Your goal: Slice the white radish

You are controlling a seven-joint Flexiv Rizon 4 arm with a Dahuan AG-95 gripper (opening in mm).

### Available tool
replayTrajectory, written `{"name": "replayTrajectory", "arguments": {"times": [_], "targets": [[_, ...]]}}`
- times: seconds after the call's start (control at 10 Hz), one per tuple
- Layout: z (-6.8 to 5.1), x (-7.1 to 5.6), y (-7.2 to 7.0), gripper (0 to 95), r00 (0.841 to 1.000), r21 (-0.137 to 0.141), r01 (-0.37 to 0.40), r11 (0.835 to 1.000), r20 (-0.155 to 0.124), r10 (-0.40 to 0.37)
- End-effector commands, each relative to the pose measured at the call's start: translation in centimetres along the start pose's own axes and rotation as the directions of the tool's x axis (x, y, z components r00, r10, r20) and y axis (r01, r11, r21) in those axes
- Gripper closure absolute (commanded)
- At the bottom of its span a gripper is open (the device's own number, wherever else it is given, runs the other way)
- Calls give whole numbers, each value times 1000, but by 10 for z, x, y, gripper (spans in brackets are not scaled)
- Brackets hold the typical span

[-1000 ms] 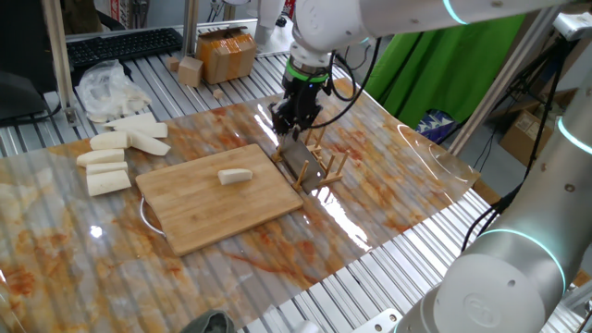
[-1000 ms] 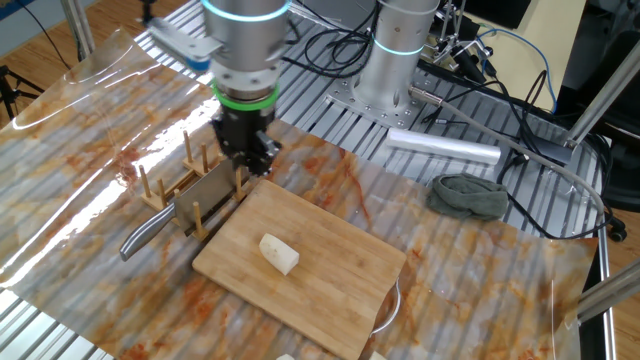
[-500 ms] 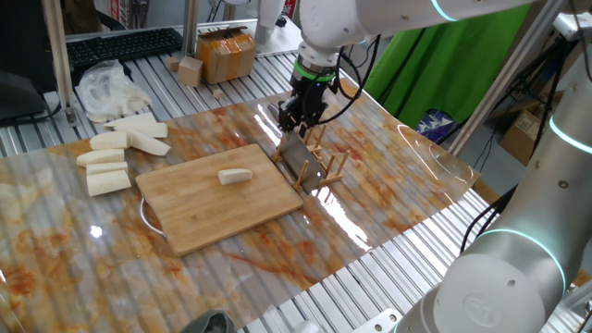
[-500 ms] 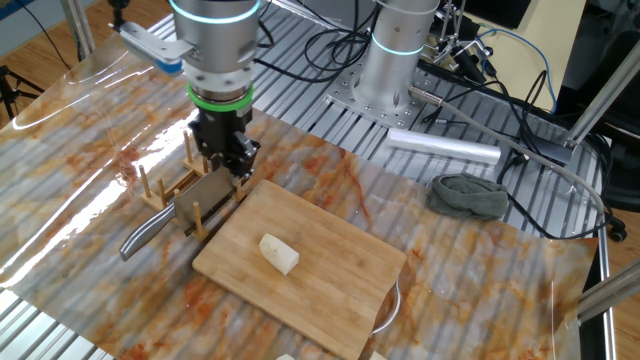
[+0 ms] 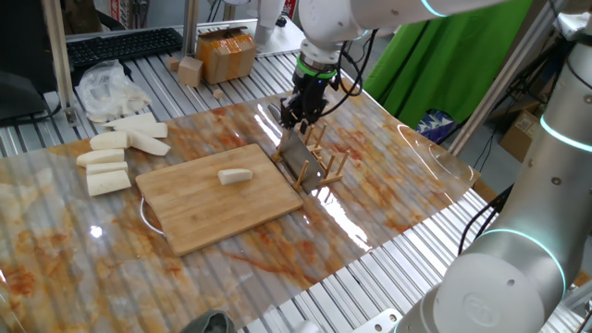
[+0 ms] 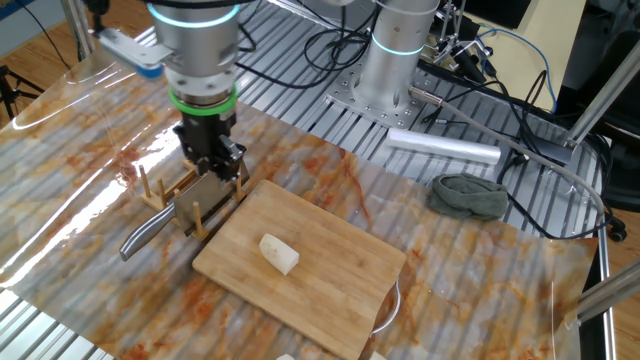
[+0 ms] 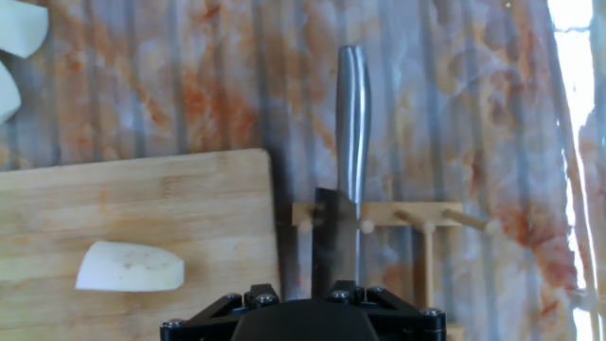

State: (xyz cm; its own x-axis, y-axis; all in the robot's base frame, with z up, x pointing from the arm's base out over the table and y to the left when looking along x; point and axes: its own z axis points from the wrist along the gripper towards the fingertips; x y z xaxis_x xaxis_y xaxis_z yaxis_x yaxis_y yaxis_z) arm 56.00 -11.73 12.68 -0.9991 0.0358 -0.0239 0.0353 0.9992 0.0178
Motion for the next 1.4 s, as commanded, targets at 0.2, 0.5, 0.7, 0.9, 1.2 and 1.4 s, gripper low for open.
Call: {"name": "replayTrajectory", "arguments": {"times": [0.2,0.5,0.7,0.9,1.2,1.4], "targets": [[6,0,-7,570,1000,-12,6,1000,5,-6],[18,3,-17,570,1000,-19,14,1000,12,-14],[24,3,-20,570,1000,-27,14,1000,16,-13],[30,3,-23,570,1000,-37,16,999,15,-15],[41,2,-26,570,1000,-53,16,998,20,-15],[48,2,-27,570,1000,-64,14,998,22,-13]]}}
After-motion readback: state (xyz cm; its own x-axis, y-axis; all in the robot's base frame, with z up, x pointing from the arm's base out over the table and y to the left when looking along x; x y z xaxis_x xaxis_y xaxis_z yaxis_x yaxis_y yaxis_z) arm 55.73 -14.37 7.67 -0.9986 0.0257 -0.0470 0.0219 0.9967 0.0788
